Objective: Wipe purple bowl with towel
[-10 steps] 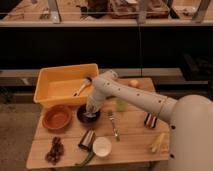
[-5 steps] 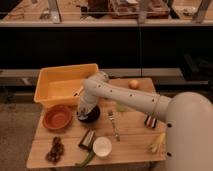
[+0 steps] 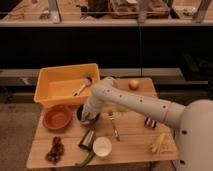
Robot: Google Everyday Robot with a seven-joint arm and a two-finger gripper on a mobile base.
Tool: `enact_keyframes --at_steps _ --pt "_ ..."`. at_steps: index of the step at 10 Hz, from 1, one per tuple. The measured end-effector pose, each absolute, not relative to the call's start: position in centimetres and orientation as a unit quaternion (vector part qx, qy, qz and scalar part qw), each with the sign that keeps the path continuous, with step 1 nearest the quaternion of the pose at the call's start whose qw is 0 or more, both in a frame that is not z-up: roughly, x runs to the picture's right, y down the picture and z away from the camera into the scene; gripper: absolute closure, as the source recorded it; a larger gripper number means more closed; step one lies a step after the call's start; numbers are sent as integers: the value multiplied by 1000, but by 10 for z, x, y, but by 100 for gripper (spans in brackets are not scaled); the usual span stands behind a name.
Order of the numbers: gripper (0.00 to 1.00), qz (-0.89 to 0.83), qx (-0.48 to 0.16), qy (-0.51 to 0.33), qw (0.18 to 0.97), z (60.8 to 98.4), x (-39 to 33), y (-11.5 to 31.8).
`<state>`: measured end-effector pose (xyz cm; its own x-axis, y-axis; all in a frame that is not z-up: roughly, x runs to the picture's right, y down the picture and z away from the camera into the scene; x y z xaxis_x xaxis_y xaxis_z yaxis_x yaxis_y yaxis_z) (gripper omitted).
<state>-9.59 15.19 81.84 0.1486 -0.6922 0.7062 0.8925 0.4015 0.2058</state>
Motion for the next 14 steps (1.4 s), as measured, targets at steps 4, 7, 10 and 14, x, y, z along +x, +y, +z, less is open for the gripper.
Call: enact_keyframes --at_steps 4,7,10,14 --pt "100 -523 -142 -365 757 830 -69 149" --pt "100 -528 -145 -345 762 848 -74 125" --pt "100 -542 -141 -337 757 847 -98 112" --pt "100 -555 -127 -357 740 830 -128 121"
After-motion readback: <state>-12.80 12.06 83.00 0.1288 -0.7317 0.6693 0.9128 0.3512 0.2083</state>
